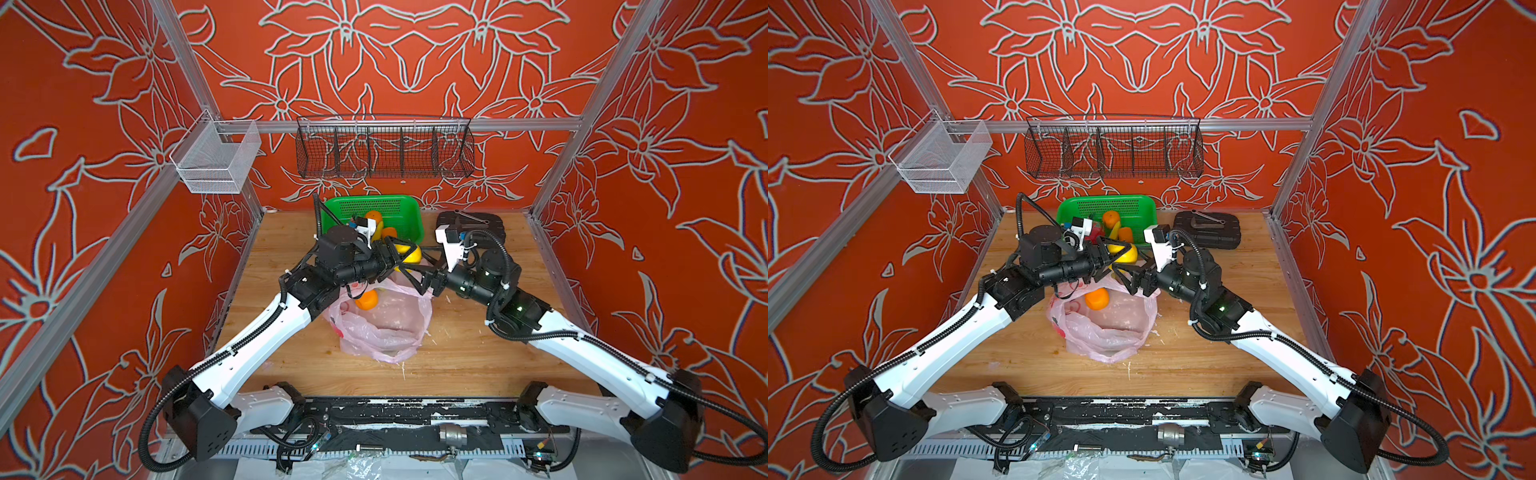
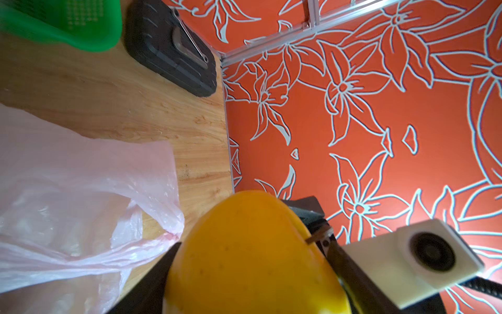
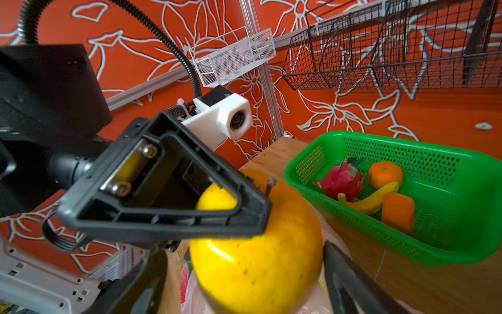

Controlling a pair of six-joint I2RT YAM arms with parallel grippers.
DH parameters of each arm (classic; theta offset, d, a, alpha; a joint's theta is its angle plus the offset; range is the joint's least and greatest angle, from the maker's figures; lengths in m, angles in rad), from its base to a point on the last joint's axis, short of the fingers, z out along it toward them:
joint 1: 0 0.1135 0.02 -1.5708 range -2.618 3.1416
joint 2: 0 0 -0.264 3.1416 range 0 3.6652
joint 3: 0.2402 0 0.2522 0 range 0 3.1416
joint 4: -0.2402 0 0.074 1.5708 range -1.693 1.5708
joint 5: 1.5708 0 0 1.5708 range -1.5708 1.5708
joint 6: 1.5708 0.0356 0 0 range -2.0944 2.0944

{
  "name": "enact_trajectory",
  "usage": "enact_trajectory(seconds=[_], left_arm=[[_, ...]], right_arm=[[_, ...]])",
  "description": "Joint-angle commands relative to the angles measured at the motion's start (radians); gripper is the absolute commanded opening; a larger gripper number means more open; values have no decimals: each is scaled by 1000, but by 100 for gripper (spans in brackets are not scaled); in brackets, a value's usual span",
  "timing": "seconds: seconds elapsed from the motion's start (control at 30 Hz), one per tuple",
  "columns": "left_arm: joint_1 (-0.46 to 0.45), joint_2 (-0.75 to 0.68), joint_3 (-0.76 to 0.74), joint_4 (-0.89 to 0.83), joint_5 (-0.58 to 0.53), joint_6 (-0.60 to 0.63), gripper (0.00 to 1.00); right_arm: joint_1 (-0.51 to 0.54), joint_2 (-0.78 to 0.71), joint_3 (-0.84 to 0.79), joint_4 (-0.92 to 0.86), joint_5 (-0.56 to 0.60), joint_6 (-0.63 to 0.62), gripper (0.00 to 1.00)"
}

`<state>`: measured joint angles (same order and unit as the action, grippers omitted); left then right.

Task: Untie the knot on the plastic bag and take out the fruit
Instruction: 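Grasp the yellow apple with the left gripper from the right gripper, then carry the apple into the basket with left gripper while right gripper withdraws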

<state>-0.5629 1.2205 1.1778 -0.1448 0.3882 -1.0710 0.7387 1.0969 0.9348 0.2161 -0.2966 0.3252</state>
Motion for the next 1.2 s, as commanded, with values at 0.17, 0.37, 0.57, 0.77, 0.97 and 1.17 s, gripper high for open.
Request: enact_trajectory(seconds=[0.17, 0.37, 0.57, 0.77, 0.97, 1.17], left_arm=[[139, 60, 149, -95, -77, 118, 62], [297, 130, 161, -86, -72, 102, 61], [392, 234, 151, -36, -196, 128, 61], [441, 418, 176, -5, -334, 244, 61], [452, 608, 262, 9, -484, 409, 60], [457, 736, 347, 25, -547, 523, 60]], right_arm=[[-3, -115, 51, -159, 152, 32, 97], [-5, -105, 112, -318, 329, 18, 97], [-10, -31, 185, -396, 393, -9, 97], [-13, 27, 264, -463, 408, -43, 97], [-15, 5, 254, -470, 429, -47, 97], [-15, -47, 225, -477, 447, -43, 97]])
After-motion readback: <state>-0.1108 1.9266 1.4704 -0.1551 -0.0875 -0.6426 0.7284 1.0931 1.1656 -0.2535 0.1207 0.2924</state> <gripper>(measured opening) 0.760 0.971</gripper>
